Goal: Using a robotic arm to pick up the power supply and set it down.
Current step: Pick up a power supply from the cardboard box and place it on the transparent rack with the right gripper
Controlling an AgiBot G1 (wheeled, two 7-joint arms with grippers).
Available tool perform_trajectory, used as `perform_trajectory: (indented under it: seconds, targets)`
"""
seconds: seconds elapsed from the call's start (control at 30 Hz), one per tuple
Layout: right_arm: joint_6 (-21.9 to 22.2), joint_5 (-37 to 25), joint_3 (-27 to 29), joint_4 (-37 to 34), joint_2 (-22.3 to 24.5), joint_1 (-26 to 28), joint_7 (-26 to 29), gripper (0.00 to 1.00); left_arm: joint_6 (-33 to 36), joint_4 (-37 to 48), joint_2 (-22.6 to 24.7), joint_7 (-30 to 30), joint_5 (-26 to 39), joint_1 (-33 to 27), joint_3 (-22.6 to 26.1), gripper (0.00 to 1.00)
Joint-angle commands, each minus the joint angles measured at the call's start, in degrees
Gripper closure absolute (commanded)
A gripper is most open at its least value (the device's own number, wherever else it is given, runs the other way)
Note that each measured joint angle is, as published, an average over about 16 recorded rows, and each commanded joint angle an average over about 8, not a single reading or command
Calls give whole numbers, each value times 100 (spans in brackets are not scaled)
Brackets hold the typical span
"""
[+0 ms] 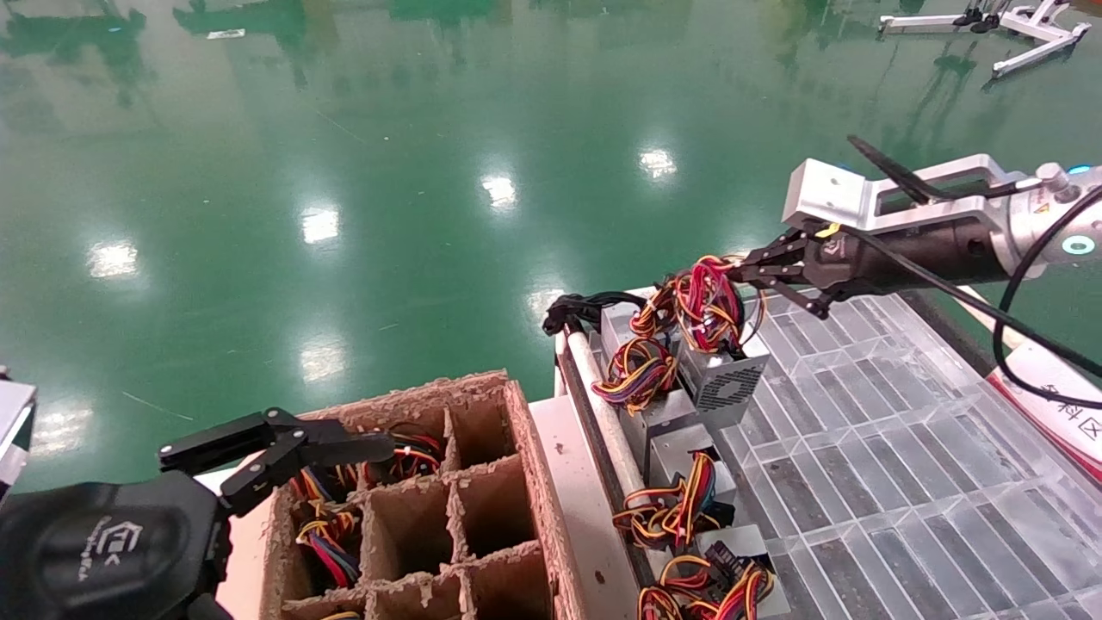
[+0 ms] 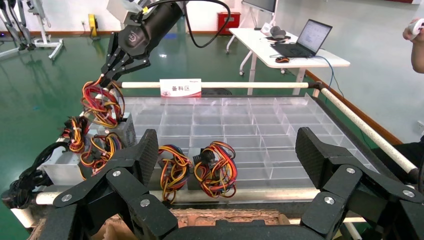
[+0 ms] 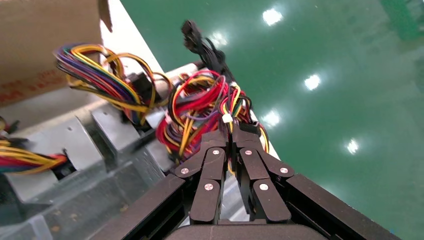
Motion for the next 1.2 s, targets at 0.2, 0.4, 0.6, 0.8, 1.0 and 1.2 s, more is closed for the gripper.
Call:
perform_trajectory:
  seconds: [0.2, 0.4, 0.6, 0.8, 1.0, 1.2]
  targets:
    - [40, -123, -86, 92, 40, 107, -227, 100, 0, 0, 0, 0, 0, 0, 1, 0]
    - [-185, -184, -128, 255, 22, 183, -616, 100, 0, 0, 0, 1, -1, 0, 1, 0]
    - [-287, -219, -152, 276, 4, 199, -932, 100, -1, 0, -1, 1, -1, 0, 2, 0]
    - [-314, -264, -179, 248, 0, 316, -1149, 100, -1, 0, -1, 1, -2, -1, 2, 0]
    - [-369, -366, -248, 191, 7, 403, -1277, 100, -1, 0, -1, 1, -2, -1, 3, 0]
    - [-437, -441, -301, 138, -12, 334, -1376, 100, -1, 0, -1, 2, -2, -1, 3, 0]
